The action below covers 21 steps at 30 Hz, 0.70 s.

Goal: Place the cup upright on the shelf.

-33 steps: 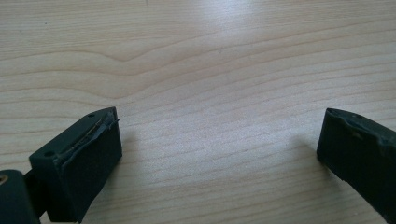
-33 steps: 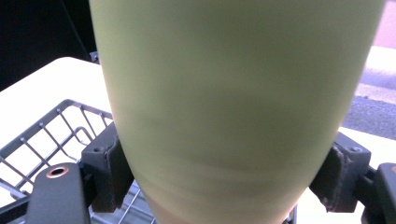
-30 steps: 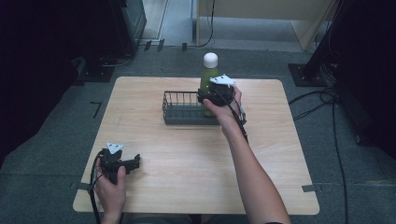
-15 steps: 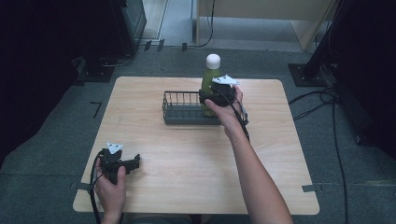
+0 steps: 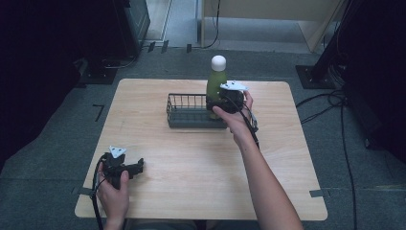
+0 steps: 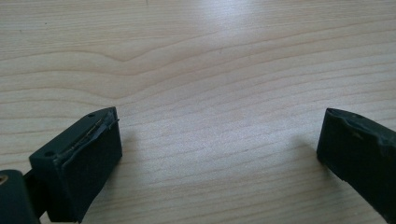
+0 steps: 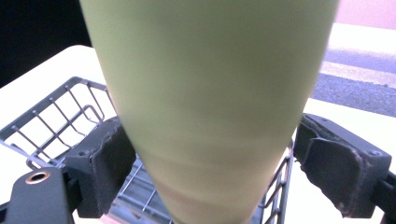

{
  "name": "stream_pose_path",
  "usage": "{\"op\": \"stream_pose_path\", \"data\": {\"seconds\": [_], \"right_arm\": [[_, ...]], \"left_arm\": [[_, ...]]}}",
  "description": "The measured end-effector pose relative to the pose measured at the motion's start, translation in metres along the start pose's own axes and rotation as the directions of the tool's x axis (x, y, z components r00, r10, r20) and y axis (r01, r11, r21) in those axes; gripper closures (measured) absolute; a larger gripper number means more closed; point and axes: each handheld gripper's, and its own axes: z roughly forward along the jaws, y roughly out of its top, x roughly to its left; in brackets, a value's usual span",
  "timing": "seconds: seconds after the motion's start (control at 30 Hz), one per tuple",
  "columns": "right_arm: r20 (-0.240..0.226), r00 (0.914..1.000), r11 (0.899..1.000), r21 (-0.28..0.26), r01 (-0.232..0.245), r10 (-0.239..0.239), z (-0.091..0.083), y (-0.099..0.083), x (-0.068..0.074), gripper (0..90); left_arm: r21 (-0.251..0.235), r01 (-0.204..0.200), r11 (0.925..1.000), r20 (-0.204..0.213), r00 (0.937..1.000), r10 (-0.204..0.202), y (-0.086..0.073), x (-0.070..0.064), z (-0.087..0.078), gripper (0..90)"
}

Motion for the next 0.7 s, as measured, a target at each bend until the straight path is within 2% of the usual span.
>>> {"op": "stream_pose_path", "data": {"seconds": [0.4,0.7], "right_arm": [[-0.006,0.9999,1.0,0.004,0.008,-0.008,-0.018,-0.018,-0.007,13.6],[-0.015,0.9998,1.0,0.024,-0.011,0.012,-0.032,-0.04,-0.015,13.0]], "left_arm": [[0.0,0.0,1.0,0.0,1.0,0.0,0.0,0.0,0.0,0.5],[0.0,0.0,1.0,0.0,1.0,0.0,0.0,0.0,0.0,0.6]]}}
